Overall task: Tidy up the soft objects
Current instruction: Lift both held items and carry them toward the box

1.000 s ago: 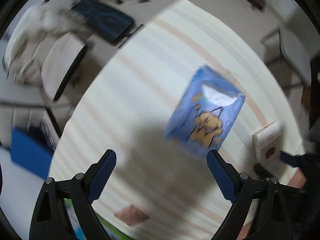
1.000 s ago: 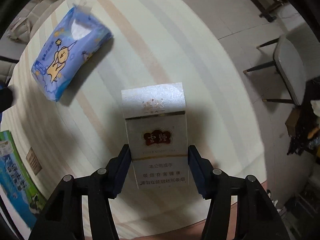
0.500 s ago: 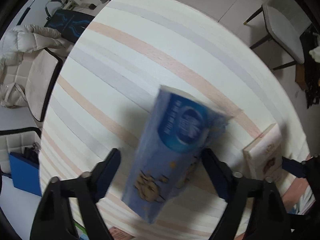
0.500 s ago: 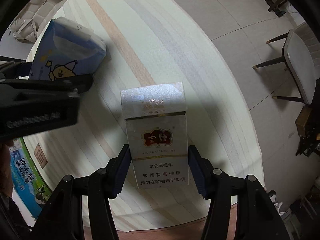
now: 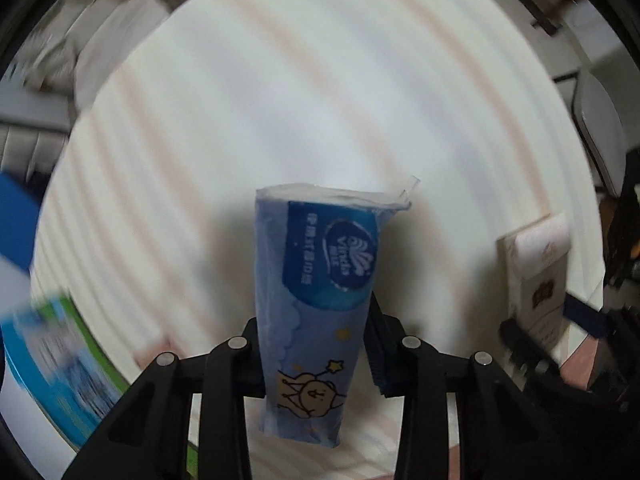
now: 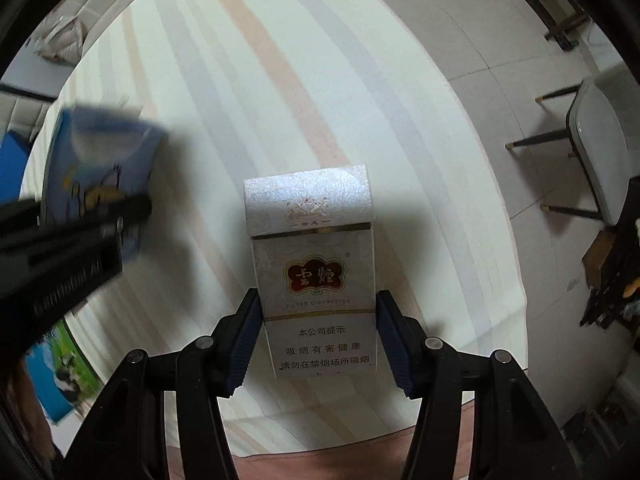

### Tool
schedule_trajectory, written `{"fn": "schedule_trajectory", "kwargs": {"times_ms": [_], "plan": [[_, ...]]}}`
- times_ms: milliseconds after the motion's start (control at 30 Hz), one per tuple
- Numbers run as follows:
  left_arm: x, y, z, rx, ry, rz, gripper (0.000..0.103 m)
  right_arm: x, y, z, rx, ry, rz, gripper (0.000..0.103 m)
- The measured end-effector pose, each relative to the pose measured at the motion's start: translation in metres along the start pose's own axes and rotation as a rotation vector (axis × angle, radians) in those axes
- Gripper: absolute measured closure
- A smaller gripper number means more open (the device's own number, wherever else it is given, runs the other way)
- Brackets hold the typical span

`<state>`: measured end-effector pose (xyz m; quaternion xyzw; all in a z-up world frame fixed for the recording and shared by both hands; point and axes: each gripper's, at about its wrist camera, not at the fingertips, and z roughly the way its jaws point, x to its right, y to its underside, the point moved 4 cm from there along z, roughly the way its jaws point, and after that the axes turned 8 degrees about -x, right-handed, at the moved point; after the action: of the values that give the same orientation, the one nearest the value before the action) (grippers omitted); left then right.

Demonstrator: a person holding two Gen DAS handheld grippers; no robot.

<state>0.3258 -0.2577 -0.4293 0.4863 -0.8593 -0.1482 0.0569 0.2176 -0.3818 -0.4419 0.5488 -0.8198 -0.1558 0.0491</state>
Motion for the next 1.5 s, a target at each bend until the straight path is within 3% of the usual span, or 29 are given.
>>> {"fn": "schedule_trajectory", "kwargs": {"times_ms": [233, 433, 667, 800, 933, 1000, 1333, 1500], "plan": [[-0.023, 0.061, 0.023, -0.052, 0.092, -0.136, 0.069, -0.013, 0.017, 0.012, -0.012, 0.117, -0.111, 0.044], [-0.026, 0.076, 0.021, -0.031, 0.065, -0.146, 0.064, -0.023, 0.018, 0.016, -0.015, 0.154, -0.120, 0.043], [-0.011, 0.081, 0.019, -0.012, 0.047, -0.135, 0.065, -0.022, 0.011, 0.014, -0.018, 0.120, -0.080, 0.043], [-0.001, 0.090, 0.017, -0.004, 0.064, -0.137, 0.078, -0.022, 0.011, 0.014, 0.000, 0.120, -0.081, 0.044], [0.013, 0.097, 0.013, 0.008, 0.057, -0.143, 0.082, -0.011, 0.016, 0.016, -0.001, 0.101, -0.087, 0.044], [0.019, 0.098, 0.009, 0.012, 0.072, -0.145, 0.083, 0.002, 0.014, 0.018, 0.000, 0.081, -0.092, 0.044], [0.015, 0.130, -0.027, 0.049, 0.174, -0.198, 0.085, -0.014, 0.049, -0.027, 0.066, 0.041, -0.139, 0.044], [0.001, 0.148, -0.013, 0.017, 0.221, -0.223, 0.084, -0.008, 0.052, -0.015, 0.033, 0.038, -0.142, 0.044]]}}
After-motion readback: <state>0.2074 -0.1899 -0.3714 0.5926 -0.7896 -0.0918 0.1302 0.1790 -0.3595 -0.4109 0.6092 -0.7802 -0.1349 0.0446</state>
